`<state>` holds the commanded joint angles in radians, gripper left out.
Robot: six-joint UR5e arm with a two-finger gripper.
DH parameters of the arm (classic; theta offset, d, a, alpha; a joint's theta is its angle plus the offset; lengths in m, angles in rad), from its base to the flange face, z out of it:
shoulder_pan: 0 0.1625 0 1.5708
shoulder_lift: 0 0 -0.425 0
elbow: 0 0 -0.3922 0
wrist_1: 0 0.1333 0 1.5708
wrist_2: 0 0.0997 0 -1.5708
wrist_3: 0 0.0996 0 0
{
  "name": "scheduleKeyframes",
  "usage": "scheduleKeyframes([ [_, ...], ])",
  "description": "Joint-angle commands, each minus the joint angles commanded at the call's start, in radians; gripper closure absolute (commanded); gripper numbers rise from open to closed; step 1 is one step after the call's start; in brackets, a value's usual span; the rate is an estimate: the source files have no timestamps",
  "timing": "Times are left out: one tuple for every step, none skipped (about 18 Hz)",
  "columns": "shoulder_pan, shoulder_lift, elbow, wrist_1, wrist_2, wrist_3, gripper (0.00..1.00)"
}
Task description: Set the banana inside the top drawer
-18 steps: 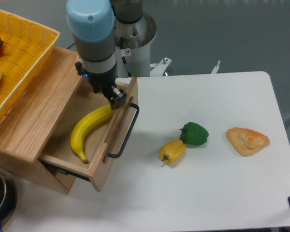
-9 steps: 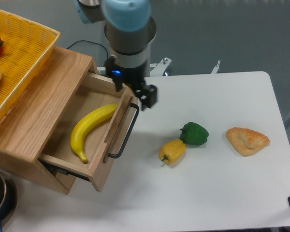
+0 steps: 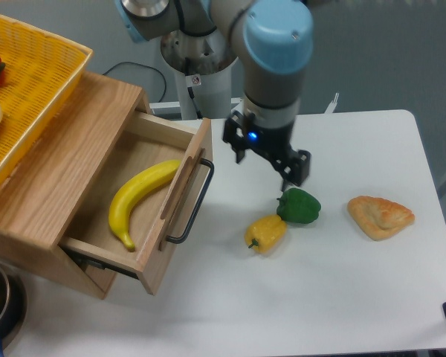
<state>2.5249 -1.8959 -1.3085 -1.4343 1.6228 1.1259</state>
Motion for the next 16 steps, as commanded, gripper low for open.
scheduleKeyframes([
  [0.002, -0.011, 0.009, 0.002, 0.003, 0.008, 0.0],
  [0.008, -0.023, 0.021, 0.002, 0.002, 0.015, 0.0],
  [0.021, -0.034, 0.031, 0.002, -0.003, 0.028, 0.0],
  [0.028, -0.048, 0.04, 0.002, -0.004, 0.044, 0.0],
  [0.035, -0.064, 0.049, 0.002, -0.004, 0.061, 0.0],
  [0.043, -0.092, 0.064, 0.009, -0.007, 0.081, 0.0],
  [0.054, -0.127, 0.087, 0.018, -0.012, 0.097, 0.0],
  [0.06, -0.156, 0.107, 0.021, -0.014, 0.101, 0.0],
  [0.061, -0.182, 0.135, 0.02, -0.014, 0.101, 0.0],
  [0.063, -0.202, 0.155, 0.018, -0.014, 0.101, 0.0],
  [0.063, -0.212, 0.157, 0.02, -0.021, 0.101, 0.0],
  [0.063, -0.218, 0.158, 0.02, -0.023, 0.1, 0.0],
  [0.063, -0.229, 0.164, 0.02, -0.023, 0.1, 0.0],
  [0.063, -0.235, 0.172, 0.02, -0.024, 0.101, 0.0],
  [0.067, -0.241, 0.176, 0.02, -0.024, 0.101, 0.0],
  [0.078, -0.249, 0.178, 0.018, -0.029, 0.109, 0.0],
])
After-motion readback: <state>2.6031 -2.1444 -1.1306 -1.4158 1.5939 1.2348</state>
